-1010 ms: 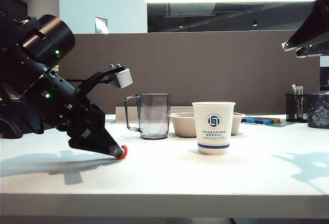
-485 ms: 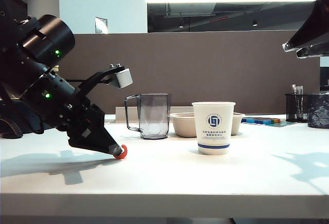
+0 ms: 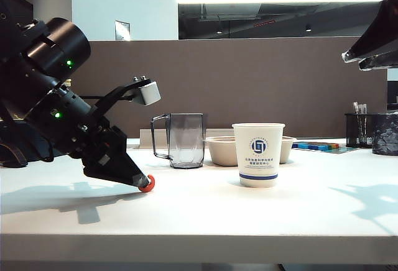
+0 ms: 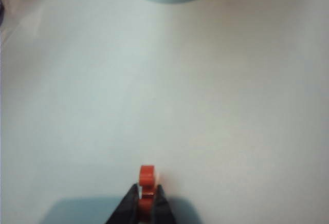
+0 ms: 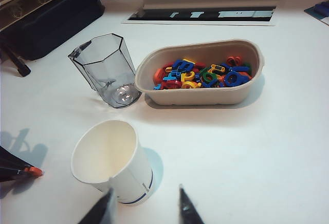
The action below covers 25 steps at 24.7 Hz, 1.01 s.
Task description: Pick up the letter "c" and put it in the paper cup.
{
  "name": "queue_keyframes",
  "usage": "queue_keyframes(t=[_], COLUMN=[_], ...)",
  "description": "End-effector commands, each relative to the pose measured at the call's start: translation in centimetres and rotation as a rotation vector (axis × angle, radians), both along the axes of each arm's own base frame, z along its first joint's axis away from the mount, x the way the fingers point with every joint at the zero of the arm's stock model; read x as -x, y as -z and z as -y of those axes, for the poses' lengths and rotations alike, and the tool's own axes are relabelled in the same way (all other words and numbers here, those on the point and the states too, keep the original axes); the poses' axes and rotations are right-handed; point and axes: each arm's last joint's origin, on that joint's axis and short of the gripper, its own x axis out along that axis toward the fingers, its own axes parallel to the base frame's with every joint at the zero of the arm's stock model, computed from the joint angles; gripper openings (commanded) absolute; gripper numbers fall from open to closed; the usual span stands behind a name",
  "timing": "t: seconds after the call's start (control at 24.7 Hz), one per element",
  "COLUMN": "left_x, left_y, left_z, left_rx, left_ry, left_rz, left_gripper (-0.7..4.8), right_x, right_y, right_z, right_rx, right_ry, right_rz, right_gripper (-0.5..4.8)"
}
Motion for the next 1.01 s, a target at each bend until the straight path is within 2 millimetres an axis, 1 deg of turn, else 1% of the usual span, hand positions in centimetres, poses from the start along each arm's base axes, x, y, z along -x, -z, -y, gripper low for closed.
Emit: queue_keyframes(t=[0.04,0.28,0.73,0.81,0.89,1.01], left_x=[-0.1,-0.1,-1.2,-1.6,-2.4,-2.8], left_y=[-0.2,-0.6,-2.7,-3.4,-5.1,-6.6], left_z=[0.1,0.8,2.3,2.5,3.2,4.0], left_rx=[0.013,0.022,0.056,0.072,0.091,0.111], left_ry=[0.010,0.015,0.012,0.002,0.007,0.021], left_rz=[0.010,0.013,0.067,0.074,0.105,0.143], left_gripper=[0.15,0.16,0.16,0.16,0.16,0.16], right_x=[0.0,0.0,0.0,0.0,0.0,0.0], right_y=[-0.3,-0.3,-0.3,-0.3,-0.3,-0.3], right_z=[0.0,0.0,0.0,0.0,0.0,0.0], right_rx=[0.003,0.003,0.002,0.002,0.002,0.002], right_ry=[0.000,0.001,0.000,0.000,0.000,0.000], right_rz=[0.018,0.018,0.018,0.019,0.019,0.019], right_gripper=[1.53,1.53,1.53,1.53,1.53,1.53])
